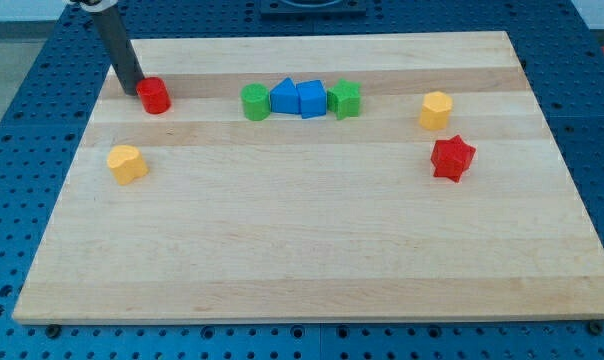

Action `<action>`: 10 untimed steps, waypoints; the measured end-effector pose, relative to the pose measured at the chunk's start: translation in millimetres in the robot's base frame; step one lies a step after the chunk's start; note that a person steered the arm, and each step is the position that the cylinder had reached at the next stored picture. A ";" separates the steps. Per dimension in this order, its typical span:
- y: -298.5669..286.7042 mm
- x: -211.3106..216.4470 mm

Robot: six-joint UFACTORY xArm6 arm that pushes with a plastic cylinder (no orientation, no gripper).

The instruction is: Push the red circle to the yellow heart

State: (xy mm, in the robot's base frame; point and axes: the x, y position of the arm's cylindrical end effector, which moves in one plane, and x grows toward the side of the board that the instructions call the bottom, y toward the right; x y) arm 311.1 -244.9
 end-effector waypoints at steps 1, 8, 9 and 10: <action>-0.2 74.5; 21.0 8.4; 18.1 43.1; 17.8 39.7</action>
State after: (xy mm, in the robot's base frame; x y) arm 350.7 -227.1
